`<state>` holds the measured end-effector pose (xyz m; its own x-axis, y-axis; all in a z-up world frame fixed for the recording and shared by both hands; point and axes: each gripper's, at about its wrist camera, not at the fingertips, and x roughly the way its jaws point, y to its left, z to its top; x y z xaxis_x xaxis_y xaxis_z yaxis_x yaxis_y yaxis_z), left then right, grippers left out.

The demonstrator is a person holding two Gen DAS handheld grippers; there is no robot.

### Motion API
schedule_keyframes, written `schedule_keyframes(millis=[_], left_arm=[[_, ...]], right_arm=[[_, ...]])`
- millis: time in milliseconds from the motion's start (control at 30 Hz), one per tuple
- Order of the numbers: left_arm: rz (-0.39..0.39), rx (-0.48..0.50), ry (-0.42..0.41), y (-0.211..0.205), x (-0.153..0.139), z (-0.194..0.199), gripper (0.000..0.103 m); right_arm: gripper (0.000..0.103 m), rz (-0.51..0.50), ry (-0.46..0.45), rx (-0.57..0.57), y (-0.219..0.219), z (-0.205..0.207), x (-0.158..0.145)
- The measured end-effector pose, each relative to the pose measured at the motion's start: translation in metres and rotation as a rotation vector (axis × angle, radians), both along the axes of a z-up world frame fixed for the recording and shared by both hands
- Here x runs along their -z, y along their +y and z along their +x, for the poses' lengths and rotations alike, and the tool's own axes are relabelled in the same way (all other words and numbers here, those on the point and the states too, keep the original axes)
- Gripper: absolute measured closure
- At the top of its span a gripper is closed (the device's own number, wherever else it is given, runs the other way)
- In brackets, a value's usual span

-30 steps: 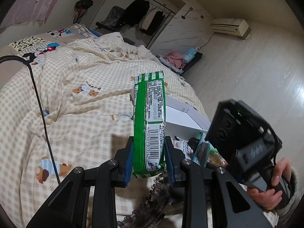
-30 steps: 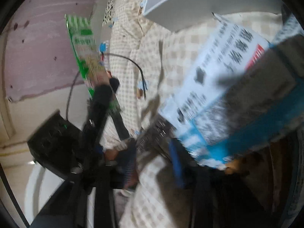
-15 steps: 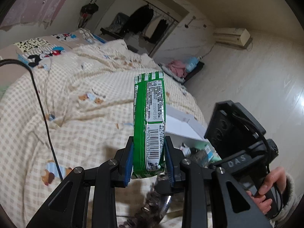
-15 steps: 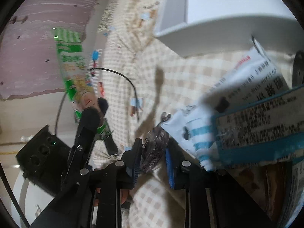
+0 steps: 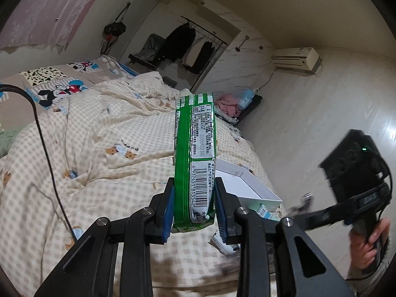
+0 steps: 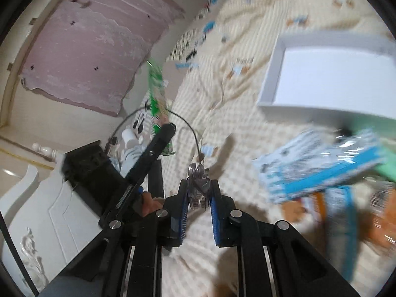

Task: Organize objects
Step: 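Grasp the dark hair claw clip with the right tool while the left tool holds the snack bar, then carry the snack bar and claw clip over the white tray with both tools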

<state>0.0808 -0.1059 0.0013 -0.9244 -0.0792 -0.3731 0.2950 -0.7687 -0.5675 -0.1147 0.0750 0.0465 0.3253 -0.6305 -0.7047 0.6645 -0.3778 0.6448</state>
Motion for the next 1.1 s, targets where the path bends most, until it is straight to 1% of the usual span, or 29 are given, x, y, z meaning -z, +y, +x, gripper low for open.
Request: schedule_keyframes(millis=[33,67,167,200,233,267,300,333,400,467,500,567,600,667,767,800,867,967,1067,1100], left_arm=[[0.0,0.004,0.002,0.001,-0.001,-0.001,0.071],[-0.005,0.006,0.004,0.002,-0.001,-0.001,0.071],[-0.054,0.027,-0.008,0.01,-0.007,-0.006,0.071],[-0.073,0.046,-0.009,0.014,-0.01,-0.009,0.071],[-0.096,0.076,-0.011,0.018,-0.013,-0.013,0.071],[-0.12,0.115,-0.02,0.024,-0.017,-0.02,0.071],[-0.14,0.148,-0.026,0.029,-0.021,-0.027,0.071],[-0.155,0.183,-0.041,0.036,-0.024,-0.036,0.071],[-0.186,0.248,-0.064,0.05,-0.031,-0.057,0.071],[-0.218,0.33,-0.096,0.064,-0.032,-0.08,0.071],[-0.216,0.382,-0.131,0.07,-0.03,-0.096,0.071],[-0.182,0.415,-0.186,0.074,-0.021,-0.116,0.07],[-0.165,0.421,-0.227,0.074,-0.014,-0.126,0.07],[-0.148,0.414,-0.287,0.072,-0.002,-0.134,0.07],[-0.121,0.39,-0.307,0.066,0.01,-0.133,0.07],[-0.117,0.38,-0.312,0.064,0.012,-0.132,0.07],[-0.121,0.364,-0.301,0.061,0.012,-0.13,0.07],[-0.14,0.377,-0.249,0.065,0.006,-0.124,0.071],[-0.18,0.362,-0.24,0.069,0.0,-0.121,0.071],[-0.189,0.36,-0.236,0.07,-0.002,-0.121,0.071]], right_arm=[[0.085,-0.012,0.012,0.011,0.018,-0.004,-0.01],[0.085,-0.019,0.03,0.025,0.018,-0.005,-0.016],[0.085,-0.015,0.108,0.079,0.047,-0.017,-0.023],[0.085,-0.008,0.123,0.094,0.056,-0.022,-0.024],[0.085,0.003,0.142,0.118,0.074,-0.023,-0.035],[0.085,0.015,0.156,0.132,0.083,-0.026,-0.037],[0.085,0.026,0.173,0.15,0.095,-0.031,-0.039],[0.085,0.036,0.181,0.164,0.097,-0.034,-0.032],[0.085,0.056,0.163,0.195,0.114,-0.048,-0.023],[0.085,0.053,0.111,0.215,0.13,-0.058,-0.015],[0.085,0.046,0.089,0.218,0.136,-0.061,-0.013],[0.085,0.028,0.039,0.219,0.143,-0.066,-0.009],[0.085,0.021,0.024,0.217,0.144,-0.067,-0.006],[0.085,0.01,0.003,0.208,0.142,-0.068,0.0],[0.085,0.008,-0.001,0.197,0.136,-0.067,0.005],[0.085,0.009,0.003,0.194,0.137,-0.065,0.0],[0.085,0.01,0.016,0.188,0.136,-0.061,-0.003],[0.085,0.0,0.036,0.181,0.133,-0.055,-0.004],[0.085,-0.043,0.02,0.172,0.133,-0.054,-0.005],[0.085,-0.088,-0.01,0.158,0.133,-0.055,-0.005]])
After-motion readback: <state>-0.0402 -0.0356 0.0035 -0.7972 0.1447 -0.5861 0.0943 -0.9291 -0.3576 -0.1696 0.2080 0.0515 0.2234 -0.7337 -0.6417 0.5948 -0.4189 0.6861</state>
